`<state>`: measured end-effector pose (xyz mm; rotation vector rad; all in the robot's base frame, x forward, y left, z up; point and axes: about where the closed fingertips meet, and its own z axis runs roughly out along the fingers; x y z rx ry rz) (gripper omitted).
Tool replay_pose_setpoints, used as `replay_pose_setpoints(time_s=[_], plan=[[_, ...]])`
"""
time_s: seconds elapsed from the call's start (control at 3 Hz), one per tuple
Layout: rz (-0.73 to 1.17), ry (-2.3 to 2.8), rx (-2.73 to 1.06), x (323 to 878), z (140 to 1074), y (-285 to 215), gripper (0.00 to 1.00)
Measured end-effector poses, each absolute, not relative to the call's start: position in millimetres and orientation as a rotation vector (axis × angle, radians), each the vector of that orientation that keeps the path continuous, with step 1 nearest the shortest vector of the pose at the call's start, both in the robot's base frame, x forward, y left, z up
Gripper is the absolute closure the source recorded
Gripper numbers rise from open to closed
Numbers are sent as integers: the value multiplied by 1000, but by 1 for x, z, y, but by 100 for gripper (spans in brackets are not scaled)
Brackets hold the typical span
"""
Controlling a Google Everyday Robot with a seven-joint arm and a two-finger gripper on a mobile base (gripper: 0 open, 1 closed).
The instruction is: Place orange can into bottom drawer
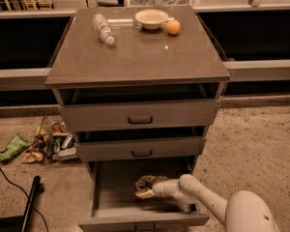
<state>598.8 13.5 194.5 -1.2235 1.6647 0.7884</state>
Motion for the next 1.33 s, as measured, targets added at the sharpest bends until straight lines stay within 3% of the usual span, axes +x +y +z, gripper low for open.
replay_pose_setpoints(time_s=[1.0, 1.33], plan=[[800, 1653, -1228, 593, 198, 12, 11], [830, 1642, -1240, 583, 200, 8, 0]])
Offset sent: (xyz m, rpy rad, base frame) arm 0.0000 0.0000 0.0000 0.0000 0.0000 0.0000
